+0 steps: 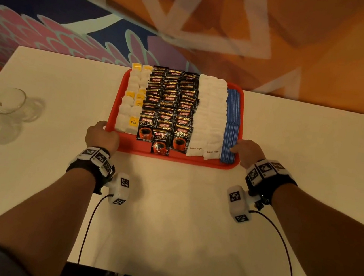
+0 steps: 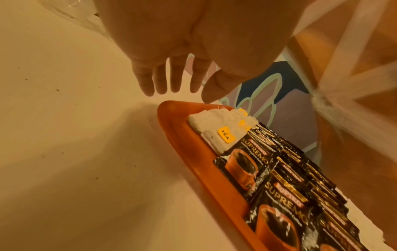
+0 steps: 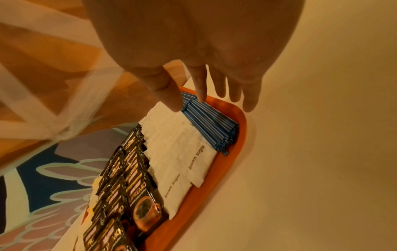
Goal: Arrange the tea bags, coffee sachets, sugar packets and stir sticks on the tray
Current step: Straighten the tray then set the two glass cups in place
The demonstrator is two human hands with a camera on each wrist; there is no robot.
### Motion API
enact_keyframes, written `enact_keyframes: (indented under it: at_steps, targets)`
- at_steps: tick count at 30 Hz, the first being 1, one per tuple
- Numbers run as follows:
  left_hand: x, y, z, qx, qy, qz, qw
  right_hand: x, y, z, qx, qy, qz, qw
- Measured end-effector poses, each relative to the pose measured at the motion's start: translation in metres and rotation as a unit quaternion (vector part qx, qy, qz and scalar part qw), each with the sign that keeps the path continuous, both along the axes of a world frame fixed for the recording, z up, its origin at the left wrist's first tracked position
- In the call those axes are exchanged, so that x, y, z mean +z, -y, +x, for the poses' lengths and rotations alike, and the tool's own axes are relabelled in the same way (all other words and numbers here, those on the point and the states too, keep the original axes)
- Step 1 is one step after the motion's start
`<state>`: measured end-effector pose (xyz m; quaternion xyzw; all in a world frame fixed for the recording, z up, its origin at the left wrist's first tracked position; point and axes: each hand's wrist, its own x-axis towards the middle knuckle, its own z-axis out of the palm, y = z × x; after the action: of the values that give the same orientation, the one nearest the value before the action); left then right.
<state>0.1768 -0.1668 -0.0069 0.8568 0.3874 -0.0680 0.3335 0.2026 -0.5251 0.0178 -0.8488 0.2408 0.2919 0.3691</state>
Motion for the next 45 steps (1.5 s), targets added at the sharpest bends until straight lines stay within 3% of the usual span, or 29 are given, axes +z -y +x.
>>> enact_keyframes:
  at_steps: [1,4,11,20,29,37,40,45]
  targets:
    - [0.001,0.002,-0.002,-0.002,0.008,0.007,1.000,0.000,-0.001,-0.002,-0.041,0.015,0.011,0.999]
    - [0.003,0.010,-0.011,-0.020,0.014,0.010,1.000,-0.003,0.000,-0.011,-0.055,0.054,-0.013,0.997]
    - [0.017,0.041,-0.059,-0.055,0.038,-0.056,0.996,0.012,-0.011,-0.030,-0.019,0.075,0.055,0.995]
    - [0.024,0.011,-0.132,0.093,0.080,-0.152,0.981,0.023,-0.094,-0.038,0.112,0.070,0.142,0.981]
    - [-0.008,-0.124,-0.160,0.240,0.087,-0.195,0.947,0.027,-0.229,-0.017,0.233,0.057,0.139,0.961]
    - [0.002,-0.285,-0.117,0.292,0.127,-0.170,0.933,0.000,-0.405,0.031,0.218,0.029,0.190,0.957]
    - [0.001,-0.323,-0.097,0.248,0.140,-0.185,0.941,-0.015,-0.462,0.054,0.201,0.021,0.208,0.957]
    - [-0.012,-0.358,-0.077,0.068,0.081,-0.165,0.981,-0.039,-0.520,0.075,0.217,0.005,0.267,0.939]
